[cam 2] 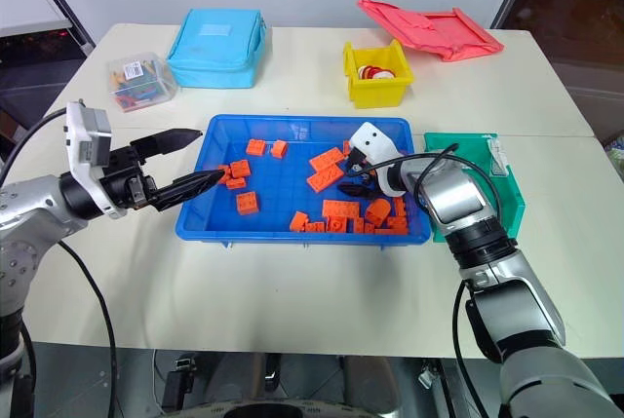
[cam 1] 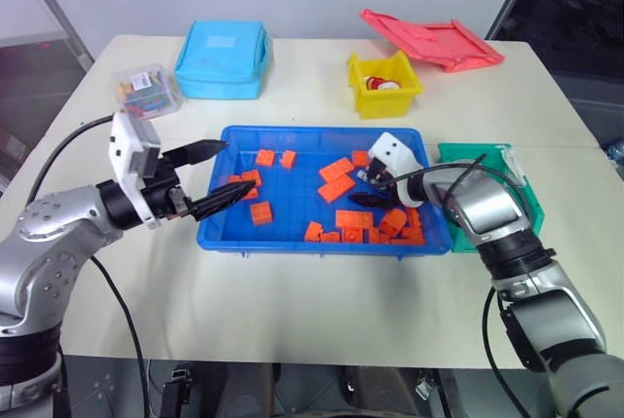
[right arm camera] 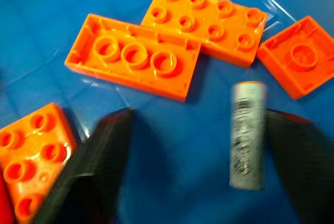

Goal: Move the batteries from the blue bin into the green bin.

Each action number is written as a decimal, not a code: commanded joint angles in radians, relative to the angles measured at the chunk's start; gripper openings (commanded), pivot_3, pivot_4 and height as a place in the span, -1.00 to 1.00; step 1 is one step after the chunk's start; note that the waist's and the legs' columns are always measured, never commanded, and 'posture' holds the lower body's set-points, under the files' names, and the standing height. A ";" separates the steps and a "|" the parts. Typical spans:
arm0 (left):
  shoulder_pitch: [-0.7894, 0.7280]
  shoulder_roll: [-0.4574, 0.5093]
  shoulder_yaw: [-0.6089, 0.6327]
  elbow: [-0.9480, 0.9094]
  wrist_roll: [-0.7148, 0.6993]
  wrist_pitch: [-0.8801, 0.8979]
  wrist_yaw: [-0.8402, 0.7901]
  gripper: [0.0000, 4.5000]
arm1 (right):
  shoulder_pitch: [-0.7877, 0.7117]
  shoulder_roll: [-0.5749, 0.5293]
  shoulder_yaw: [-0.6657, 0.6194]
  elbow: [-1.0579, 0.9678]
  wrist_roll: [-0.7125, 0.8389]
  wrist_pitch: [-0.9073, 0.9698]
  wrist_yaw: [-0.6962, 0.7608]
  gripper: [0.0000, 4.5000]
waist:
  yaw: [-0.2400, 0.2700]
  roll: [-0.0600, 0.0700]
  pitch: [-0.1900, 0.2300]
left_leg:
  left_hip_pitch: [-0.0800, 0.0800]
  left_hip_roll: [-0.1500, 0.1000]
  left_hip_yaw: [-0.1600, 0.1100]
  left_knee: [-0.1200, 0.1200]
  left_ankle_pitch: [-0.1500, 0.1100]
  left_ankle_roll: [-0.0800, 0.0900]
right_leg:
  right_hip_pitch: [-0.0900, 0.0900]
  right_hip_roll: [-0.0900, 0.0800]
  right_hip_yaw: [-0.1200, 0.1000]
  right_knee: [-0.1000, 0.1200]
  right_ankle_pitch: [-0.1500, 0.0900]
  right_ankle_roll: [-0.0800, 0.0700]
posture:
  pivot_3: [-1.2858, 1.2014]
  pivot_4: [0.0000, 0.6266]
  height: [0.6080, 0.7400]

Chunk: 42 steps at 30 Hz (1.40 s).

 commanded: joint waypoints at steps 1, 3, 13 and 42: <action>0.000 0.026 0.029 -0.038 -0.025 0.005 -0.019 1.00 | 0.004 0.004 0.016 0.031 -0.024 0.001 -0.003 -0.19 | 0.000 0.000 0.000 | 0.000 0.000 0.000 0.000 0.000 0.000 | 0.000 0.000 0.000 0.000 0.000 0.000 | 0.03 -0.52 1.00; 0.002 0.031 0.033 -0.039 -0.030 0.007 -0.021 1.00 | 0.003 0.004 0.017 0.033 -0.026 -0.001 0.000 -0.62 | 0.000 0.000 0.000 | 0.000 0.000 0.000 0.000 0.000 0.000 | 0.000 0.000 0.000 0.000 0.000 0.000 | 0.03 -0.52 1.00; 0.002 0.067 0.034 -0.025 -0.037 0.008 -0.068 1.00 | -0.048 -0.030 -0.065 -0.008 -0.037 -0.011 -0.031 -0.97 | 0.000 0.000 0.000 | 0.000 0.000 0.000 0.000 0.000 0.000 | 0.000 0.000 0.000 0.000 0.000 0.000 | 0.03 -0.52 1.00; -0.255 -0.010 -0.232 0.264 0.134 -0.085 -0.337 1.00 | 0.352 -0.410 -0.495 -0.620 0.094 0.414 -0.148 -0.20 | 0.002 0.001 0.001 | -0.002 0.000 0.001 0.000 0.000 0.000 | -0.001 0.000 0.001 -0.002 0.000 0.000 | 0.03 -0.52 1.00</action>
